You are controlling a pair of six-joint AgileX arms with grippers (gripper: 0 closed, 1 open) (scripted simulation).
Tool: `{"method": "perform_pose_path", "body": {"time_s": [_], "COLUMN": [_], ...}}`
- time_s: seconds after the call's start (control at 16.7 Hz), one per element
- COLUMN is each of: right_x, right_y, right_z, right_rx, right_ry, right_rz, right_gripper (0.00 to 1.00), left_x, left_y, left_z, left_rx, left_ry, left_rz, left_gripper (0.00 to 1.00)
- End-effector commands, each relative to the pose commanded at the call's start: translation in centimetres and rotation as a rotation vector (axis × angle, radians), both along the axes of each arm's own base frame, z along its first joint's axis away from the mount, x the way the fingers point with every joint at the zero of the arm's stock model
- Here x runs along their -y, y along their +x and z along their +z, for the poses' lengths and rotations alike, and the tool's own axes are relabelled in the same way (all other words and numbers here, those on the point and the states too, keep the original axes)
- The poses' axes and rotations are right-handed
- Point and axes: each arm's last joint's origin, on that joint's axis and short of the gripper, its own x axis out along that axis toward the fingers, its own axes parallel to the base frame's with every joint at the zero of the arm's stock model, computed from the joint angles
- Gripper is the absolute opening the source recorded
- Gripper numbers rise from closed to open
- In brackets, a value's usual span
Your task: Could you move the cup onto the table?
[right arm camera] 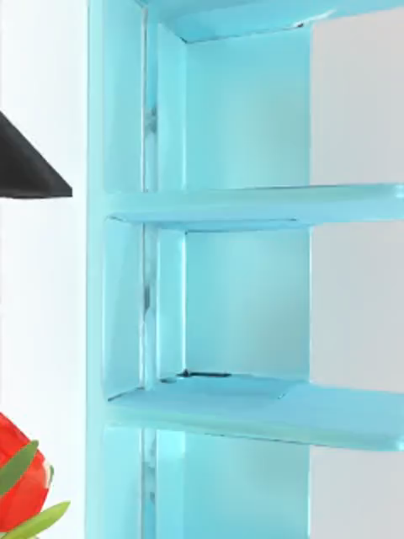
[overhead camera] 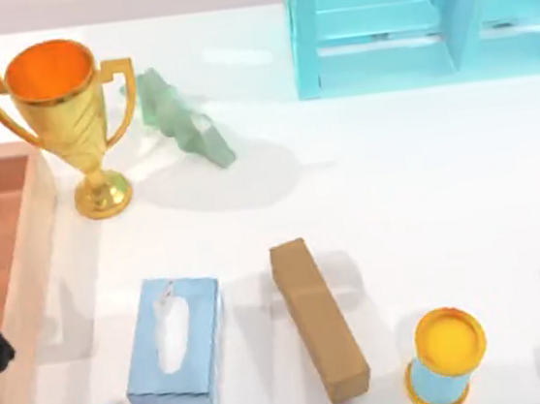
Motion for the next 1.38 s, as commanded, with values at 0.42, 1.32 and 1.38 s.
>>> {"method": "perform_pose_path", "body": {"time_s": [0.42,1.32,1.38], "right_x": [0.0,0.0,0.0], "right_y": [0.0,0.0,0.0], "right_z": [0.0,0.0,0.0], "right_rx": [0.000,0.000,0.000], "right_ry": [0.000,0.000,0.000], "right_rz": [0.000,0.000,0.000], "right_gripper": [1.00,1.00,1.00], "left_x": [-0.4,-6.4,-6.8], "left_y": [0.3,13.8,14.6], "left_z": [2.3,9.2,9.1], "left_rx": [-0.160,-1.406,-1.457], "left_ry": [0.034,0.045,0.037], "left_rz": [0.033,0.022,0.012], "left_gripper": [1.00,1.00,1.00]}}
